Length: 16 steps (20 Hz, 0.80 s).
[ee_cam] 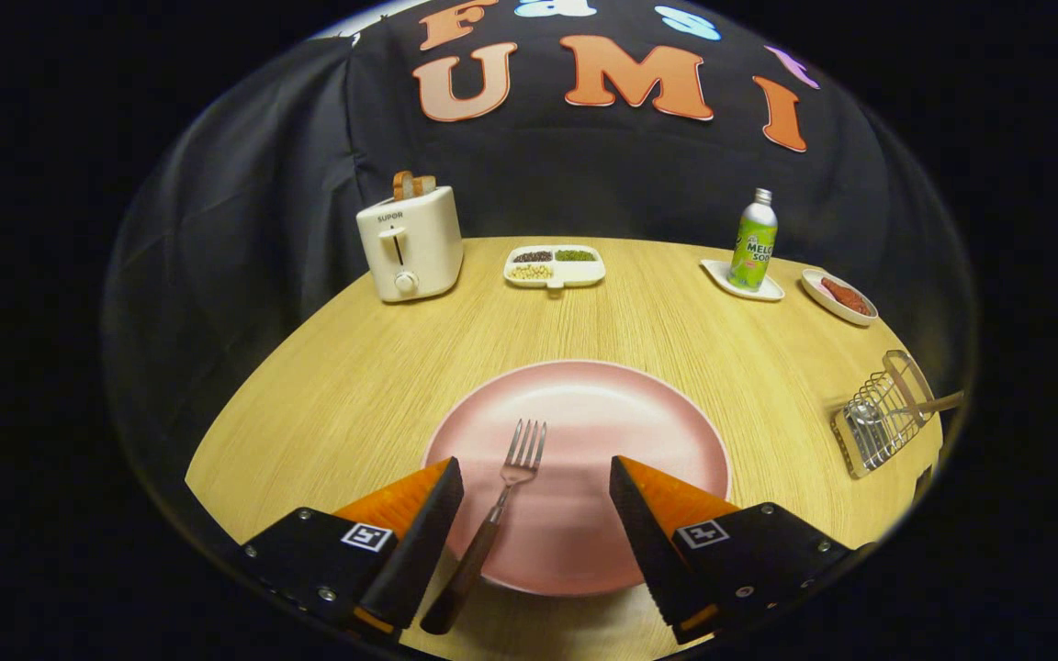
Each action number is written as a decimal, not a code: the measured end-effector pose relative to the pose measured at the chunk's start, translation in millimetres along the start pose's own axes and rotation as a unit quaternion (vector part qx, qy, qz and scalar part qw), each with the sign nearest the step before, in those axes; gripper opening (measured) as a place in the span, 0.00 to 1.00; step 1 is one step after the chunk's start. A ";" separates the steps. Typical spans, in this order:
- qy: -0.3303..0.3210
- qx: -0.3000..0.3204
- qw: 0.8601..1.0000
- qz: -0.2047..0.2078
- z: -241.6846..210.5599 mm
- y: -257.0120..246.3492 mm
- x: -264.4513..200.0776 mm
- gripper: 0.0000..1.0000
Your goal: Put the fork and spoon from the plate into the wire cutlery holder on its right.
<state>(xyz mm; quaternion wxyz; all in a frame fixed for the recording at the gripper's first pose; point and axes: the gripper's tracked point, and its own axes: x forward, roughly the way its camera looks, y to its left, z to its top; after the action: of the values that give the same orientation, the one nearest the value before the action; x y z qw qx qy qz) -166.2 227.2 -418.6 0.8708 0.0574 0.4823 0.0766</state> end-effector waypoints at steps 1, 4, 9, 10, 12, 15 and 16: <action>0.009 -0.004 1.000 0.001 -5.0 -0.4 1.6 0.94; 0.030 -0.024 0.999 -0.004 -15.6 -2.5 5.1 0.86; 0.065 -0.054 0.996 -0.007 -30.5 -4.5 5.5 0.58; 0.069 -0.058 0.996 -0.006 -31.9 -4.6 6.6 0.48; 0.077 -0.060 0.995 0.001 -33.5 -3.3 8.5 0.29; 0.081 -0.051 0.995 0.008 -31.8 -3.4 9.0 0.11; 0.085 -0.045 0.995 0.012 -32.5 -3.0 10.1 0.10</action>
<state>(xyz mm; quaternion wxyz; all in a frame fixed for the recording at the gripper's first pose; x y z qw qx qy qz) -188.3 227.1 -444.7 0.8271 0.0175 0.5503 0.1129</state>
